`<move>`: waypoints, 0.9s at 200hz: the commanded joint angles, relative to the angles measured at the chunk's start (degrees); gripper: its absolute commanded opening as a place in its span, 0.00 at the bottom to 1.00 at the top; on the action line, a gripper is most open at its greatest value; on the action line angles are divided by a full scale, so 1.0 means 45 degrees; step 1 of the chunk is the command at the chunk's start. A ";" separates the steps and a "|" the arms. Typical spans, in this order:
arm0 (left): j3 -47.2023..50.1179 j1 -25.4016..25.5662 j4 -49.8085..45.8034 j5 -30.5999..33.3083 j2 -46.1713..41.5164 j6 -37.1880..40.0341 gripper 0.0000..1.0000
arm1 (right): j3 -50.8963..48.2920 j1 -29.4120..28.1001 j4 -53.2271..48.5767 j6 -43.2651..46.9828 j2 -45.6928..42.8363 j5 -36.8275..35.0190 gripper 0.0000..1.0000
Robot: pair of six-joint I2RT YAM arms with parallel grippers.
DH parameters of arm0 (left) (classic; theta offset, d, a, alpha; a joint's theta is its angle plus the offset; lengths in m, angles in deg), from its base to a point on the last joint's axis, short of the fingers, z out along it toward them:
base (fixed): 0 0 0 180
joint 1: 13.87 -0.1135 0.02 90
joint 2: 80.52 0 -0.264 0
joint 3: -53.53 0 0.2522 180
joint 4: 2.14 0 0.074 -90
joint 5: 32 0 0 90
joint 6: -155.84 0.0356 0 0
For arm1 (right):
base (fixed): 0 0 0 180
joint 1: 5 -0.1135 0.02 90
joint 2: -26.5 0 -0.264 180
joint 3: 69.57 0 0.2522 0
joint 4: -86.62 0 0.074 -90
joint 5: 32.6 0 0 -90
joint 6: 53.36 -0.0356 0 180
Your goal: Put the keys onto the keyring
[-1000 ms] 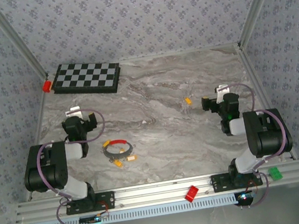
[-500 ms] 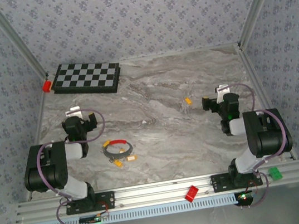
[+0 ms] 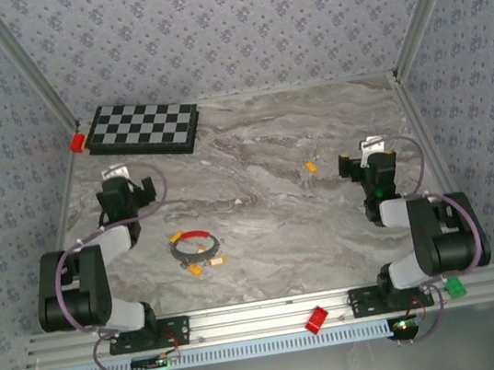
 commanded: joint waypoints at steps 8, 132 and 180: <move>-0.3210 -0.0088 -0.6637 0.3083 -0.1600 -0.3671 1.00 | 0.0708 -0.0184 -0.3302 -0.1894 -0.2640 -0.1633 0.99; -0.1759 0.2950 -0.9901 -0.0258 -0.4884 -0.7064 1.00 | 0.2621 -0.0368 -0.7598 -0.8329 -0.5490 0.4185 0.99; -0.0294 0.5385 -0.9936 0.0072 -0.5154 -0.6483 0.99 | 0.3454 -0.3968 -0.9621 -0.6577 -0.5217 0.2830 0.99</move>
